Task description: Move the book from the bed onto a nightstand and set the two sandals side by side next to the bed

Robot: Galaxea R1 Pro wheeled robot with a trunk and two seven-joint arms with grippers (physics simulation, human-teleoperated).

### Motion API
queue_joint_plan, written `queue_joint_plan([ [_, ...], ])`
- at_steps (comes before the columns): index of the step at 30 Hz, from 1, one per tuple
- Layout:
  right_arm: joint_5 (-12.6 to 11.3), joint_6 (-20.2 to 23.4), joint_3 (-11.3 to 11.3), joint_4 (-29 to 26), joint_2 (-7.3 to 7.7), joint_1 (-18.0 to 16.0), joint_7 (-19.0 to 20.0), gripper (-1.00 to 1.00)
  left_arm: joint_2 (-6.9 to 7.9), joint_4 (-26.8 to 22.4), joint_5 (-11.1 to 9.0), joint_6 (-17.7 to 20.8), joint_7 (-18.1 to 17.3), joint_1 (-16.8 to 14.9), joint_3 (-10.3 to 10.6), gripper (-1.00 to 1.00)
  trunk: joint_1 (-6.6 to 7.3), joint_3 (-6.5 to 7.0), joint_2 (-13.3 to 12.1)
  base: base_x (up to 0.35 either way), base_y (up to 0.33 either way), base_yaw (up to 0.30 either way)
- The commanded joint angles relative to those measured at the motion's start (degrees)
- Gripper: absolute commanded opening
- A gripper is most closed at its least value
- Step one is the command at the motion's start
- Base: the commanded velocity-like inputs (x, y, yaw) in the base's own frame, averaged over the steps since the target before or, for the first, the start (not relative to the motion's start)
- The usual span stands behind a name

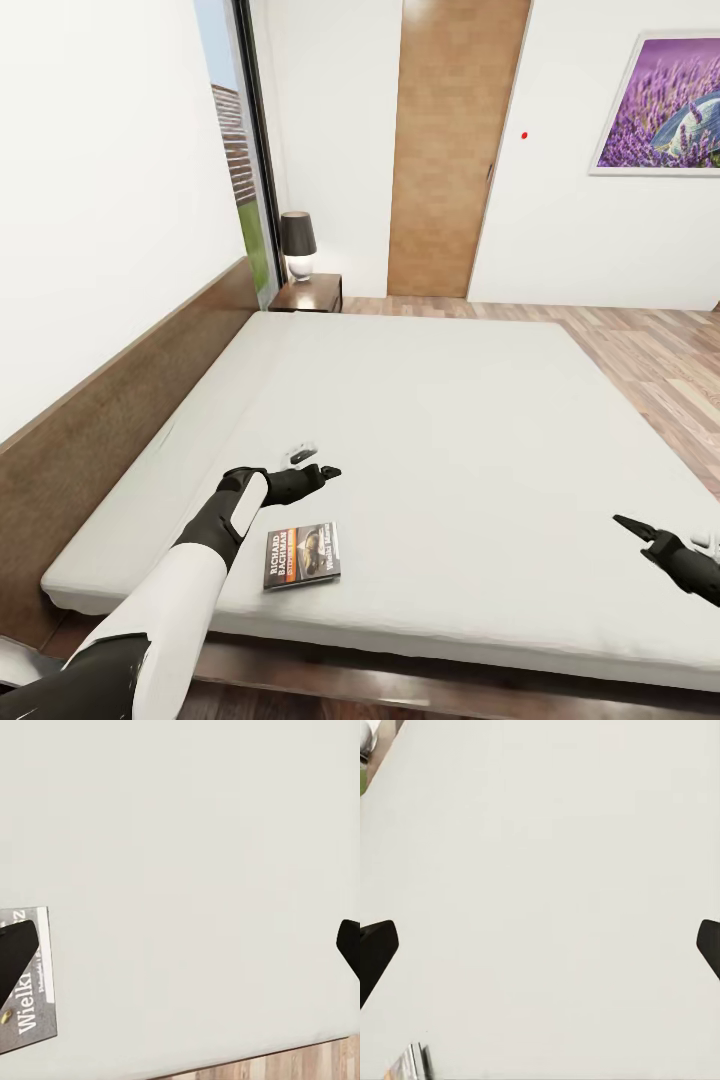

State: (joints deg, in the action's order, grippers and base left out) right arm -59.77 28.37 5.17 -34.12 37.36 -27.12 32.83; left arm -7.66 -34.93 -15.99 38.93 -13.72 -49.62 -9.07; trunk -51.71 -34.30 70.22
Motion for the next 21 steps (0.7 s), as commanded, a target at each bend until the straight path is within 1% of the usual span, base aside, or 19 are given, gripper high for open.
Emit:
queue_joint_plan([
  [1,-0.36,2.08,0.18,0.02,0.0,-0.04,0.03,1.0,-0.08,-0.05,0.0,0.44,-0.17,-0.04,-0.42,1.0,0.0,-0.05,0.03,0.0,0.0,0.0],
  [2,-0.38,2.96,0.22,0.02,0.0,-0.04,0.03,1.0,-0.08,-0.05,0.0,0.44,-0.17,-0.04,-0.42,1.0,0.0,-0.05,0.03,0.0,0.0,0.0],
  [4,-0.42,7.24,0.57,-0.24,0.04,-0.04,0.1,1.0,-0.08,-0.05,0.0,0.44,-0.17,-0.04,-0.42,1.0,0.0,-0.05,0.03,0.0,0.0,0.0],
  [6,-0.43,8.84,0.69,-0.41,0.03,-0.04,0.07,1.0,-0.08,-0.05,-0.01,0.44,-0.17,-0.04,-0.42,1.0,0.0,-0.05,0.03,0.0,0.0,0.0],
  [9,-0.36,9.5,0.71,-0.62,-0.02,-0.04,-0.02,1.0,-0.08,-0.05,-0.01,0.44,-0.17,-0.04,-0.42,1.0,0.0,-0.05,0.03,0.0,0.0,0.0],
  [21,-0.17,9.34,0.72,-0.98,-0.06,-0.04,-0.14,1.0,-0.08,-0.05,-0.01,0.44,-0.17,-0.04,-0.42,1.0,0.0,-0.04,0.03,0.0,0.0,0.0],
])
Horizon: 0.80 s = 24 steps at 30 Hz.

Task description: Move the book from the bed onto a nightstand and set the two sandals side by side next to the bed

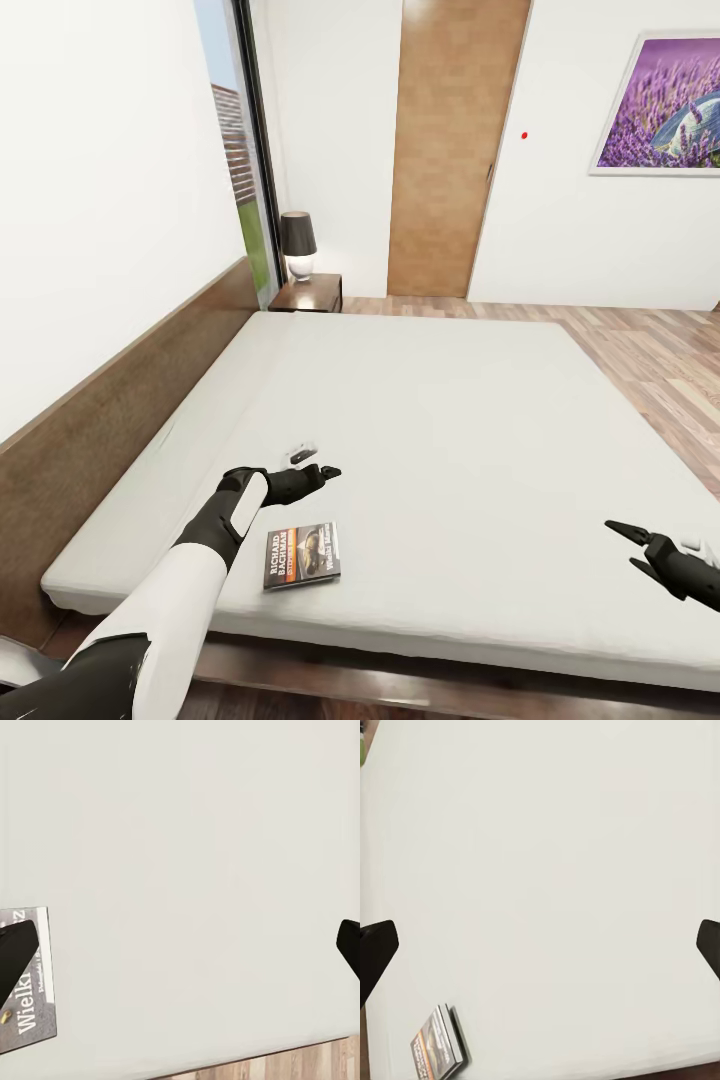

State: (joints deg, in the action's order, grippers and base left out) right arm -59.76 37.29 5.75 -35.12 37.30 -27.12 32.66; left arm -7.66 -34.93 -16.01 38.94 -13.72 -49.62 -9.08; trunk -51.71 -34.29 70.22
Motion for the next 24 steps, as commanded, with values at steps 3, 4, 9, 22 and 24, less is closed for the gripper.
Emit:
queue_joint_plan([
  [3,-0.18,0.41,0.14,-0.69,-0.03,-0.04,0.04,1.0,-0.08,-0.05,0.01,0.44,-0.18,-0.04,-0.42,1.0,0.0,-0.15,0.03,0.0,0.0,0.0],
  [4,-0.18,0.41,0.14,-1.15,-0.03,-0.04,0.02,1.0,-0.08,-0.05,0.01,0.44,-0.17,-0.04,-0.42,1.0,0.0,-0.21,0.03,0.0,0.0,0.0],
  [9,-0.18,0.41,0.14,-2.3,-0.03,-0.04,0.03,1.0,-0.08,-0.05,0.01,0.44,-0.17,-0.04,-0.42,1.0,0.0,-0.63,0.03,0.0,0.0,0.0],
  [22,-0.18,0.41,0.05,-2.41,-0.12,-0.04,-0.01,1.0,-0.08,-0.05,0.01,0.44,-0.18,-0.04,-0.42,1.0,0.0,-1.76,0.03,0.0,0.0,0.0],
  [24,-0.18,0.37,0.05,-2.41,-0.12,-0.04,-0.01,1.0,-0.08,-0.05,0.01,0.44,-0.19,-0.04,-0.42,1.0,0.0,-1.86,0.03,0.0,0.0,0.0],
])
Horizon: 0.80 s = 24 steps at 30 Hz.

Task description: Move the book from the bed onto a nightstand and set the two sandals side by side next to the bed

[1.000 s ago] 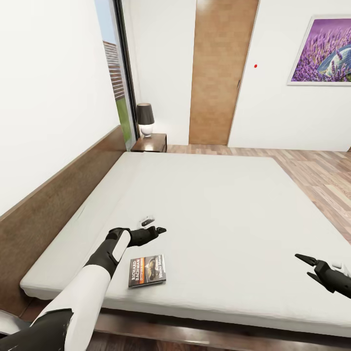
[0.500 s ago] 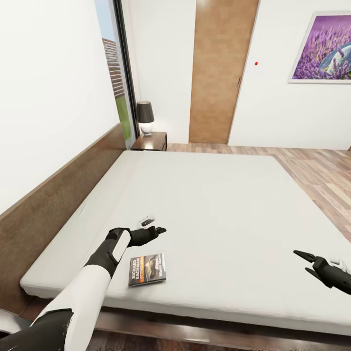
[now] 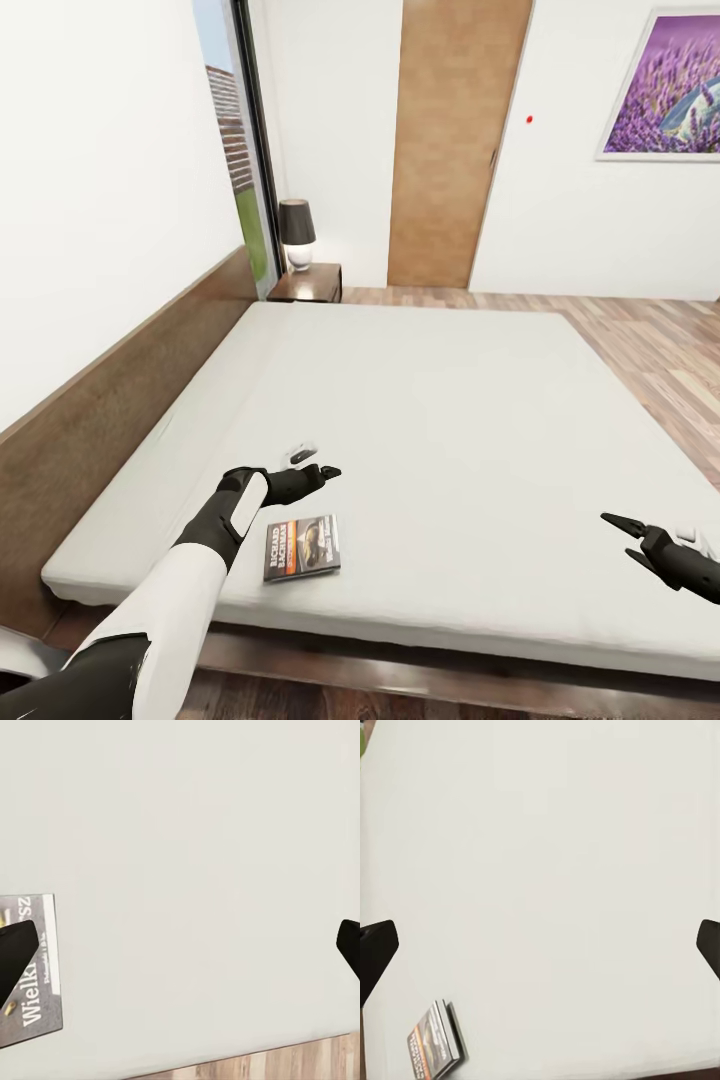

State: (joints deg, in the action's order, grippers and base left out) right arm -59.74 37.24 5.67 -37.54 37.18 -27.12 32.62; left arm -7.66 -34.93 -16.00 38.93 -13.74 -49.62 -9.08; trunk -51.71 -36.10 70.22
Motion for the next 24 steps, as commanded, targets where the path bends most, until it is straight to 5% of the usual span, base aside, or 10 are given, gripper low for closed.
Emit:
queue_joint_plan([
  [1,-0.2,0.41,0.13,0.01,0.0,-0.04,0.02,1.0,-0.08,-0.05,0.01,0.44,-0.17,-0.04,-0.42,1.0,0.0,-0.07,0.03,0.0,0.0,0.0],
  [16,-0.17,0.41,0.11,0.02,-0.04,-0.04,0.08,1.0,-0.08,-0.05,0.01,0.44,-0.15,-0.04,-0.42,1.0,0.0,-0.11,0.03,0.0,0.0,0.0],
  [24,-0.11,0.43,0.04,0.01,-0.24,-0.04,0.08,1.0,-0.08,-0.05,0.01,0.44,-0.2,-0.04,-0.42,1.0,1.76,1.32,-3.18,0.0,0.0,0.0],
])
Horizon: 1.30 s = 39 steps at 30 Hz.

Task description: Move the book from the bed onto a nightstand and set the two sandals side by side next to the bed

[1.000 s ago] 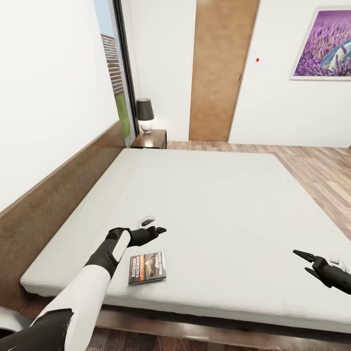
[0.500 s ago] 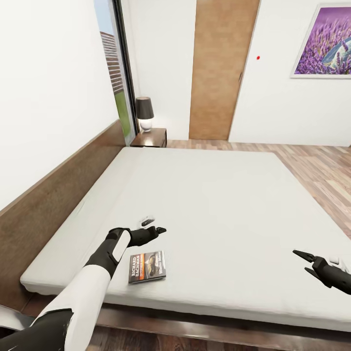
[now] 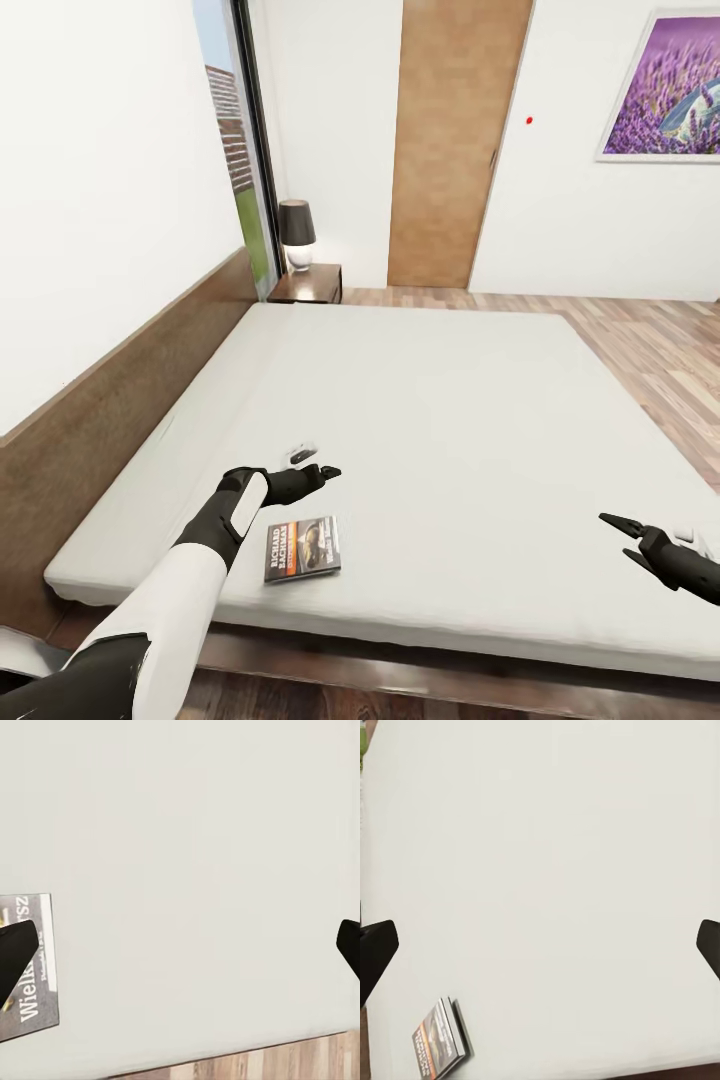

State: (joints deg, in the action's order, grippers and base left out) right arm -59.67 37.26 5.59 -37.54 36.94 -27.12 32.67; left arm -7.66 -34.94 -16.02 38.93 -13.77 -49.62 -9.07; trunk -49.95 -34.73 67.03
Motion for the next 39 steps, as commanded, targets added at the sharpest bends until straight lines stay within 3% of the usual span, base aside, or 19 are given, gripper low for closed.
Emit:
queue_joint_plan([
  [1,-0.21,0.41,0.12,0.01,-0.01,-0.03,0.03,1.0,-0.08,-0.05,0.02,0.44,-0.18,-0.04,-0.42,1.0,0.0,-0.05,0.02,0.0,0.0,0.0],
  [17,-0.18,0.36,0.07,-0.06,-0.12,-0.03,0.03,1.0,-0.08,-0.05,0.02,0.44,-0.2,-0.04,-0.42,1.0,0.0,-0.12,0.02,0.0,0.0,0.0],
  [39,0.14,0.36,-0.32,-2.36,-0.12,-0.03,-0.05,1.0,-0.08,-0.05,0.02,0.53,-0.2,-0.04,-0.42,1.0,0.0,-2.03,0.02,0.0,0.0,0.0],
])
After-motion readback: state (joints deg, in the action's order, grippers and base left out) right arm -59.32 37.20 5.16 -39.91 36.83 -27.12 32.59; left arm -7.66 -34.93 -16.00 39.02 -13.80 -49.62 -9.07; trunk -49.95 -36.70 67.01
